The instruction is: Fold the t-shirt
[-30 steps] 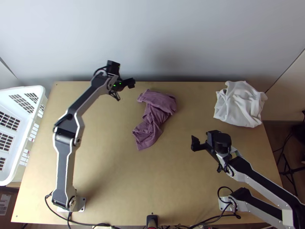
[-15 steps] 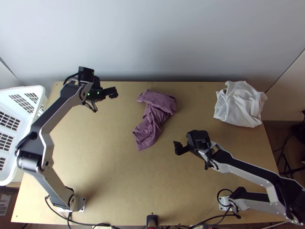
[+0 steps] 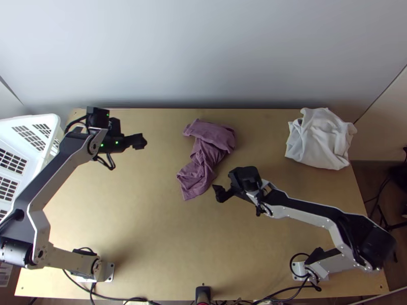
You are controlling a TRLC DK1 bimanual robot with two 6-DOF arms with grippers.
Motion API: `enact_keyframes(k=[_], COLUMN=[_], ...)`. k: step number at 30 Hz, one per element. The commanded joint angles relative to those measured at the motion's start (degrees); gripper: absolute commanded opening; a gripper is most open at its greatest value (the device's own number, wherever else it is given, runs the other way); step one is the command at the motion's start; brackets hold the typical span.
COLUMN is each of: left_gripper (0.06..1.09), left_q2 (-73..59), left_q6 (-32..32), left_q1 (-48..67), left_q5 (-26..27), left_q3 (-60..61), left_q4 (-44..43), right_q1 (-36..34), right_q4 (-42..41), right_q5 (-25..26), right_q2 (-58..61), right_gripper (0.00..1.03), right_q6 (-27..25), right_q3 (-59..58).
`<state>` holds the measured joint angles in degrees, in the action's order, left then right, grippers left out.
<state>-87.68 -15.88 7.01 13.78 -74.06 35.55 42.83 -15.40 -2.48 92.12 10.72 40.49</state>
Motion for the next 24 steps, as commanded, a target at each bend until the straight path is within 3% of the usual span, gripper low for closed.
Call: enact_keyframes(k=[1, 9, 10, 13, 20, 24], left_gripper=[1.04, 1.04, 1.04, 1.04, 1.04, 1.04], left_q2=[4.2, 5.4, 5.7, 6.0, 6.2, 6.4], left_q6=[0.1, 1.4, 1.5, 1.5, 1.5, 2.0], left_q1=[-1.8, -4.8, -4.8, -4.9, -4.1, -3.8], left_q5=[0.1, 0.1, 0.1, 0.1, 0.1, 0.1], left_q3=[5.0, 6.6, 6.8, 7.7, 8.2, 7.5], left_q4=[0.3, 0.4, 0.5, 0.5, 1.3, 1.8], right_q1=[1.6, 2.3, 2.3, 2.5, 1.5, -0.1], right_q4=[1.9, 9.2, 10.3, 9.7, 12.1, 17.3], right_q5=[-2.6, -3.7, -3.6, -3.5, -1.7, -1.6], right_q2=[6.2, 13.9, 14.4, 14.4, 11.0, 4.8], right_gripper=[0.98, 0.92, 0.79, 0.02, 0.03, 0.03], right_q6=[-1.7, -6.4, -7.8, -10.5, -12.0, -12.0], right_q3=[7.9, 15.0, 15.1, 15.4, 14.6, 15.1])
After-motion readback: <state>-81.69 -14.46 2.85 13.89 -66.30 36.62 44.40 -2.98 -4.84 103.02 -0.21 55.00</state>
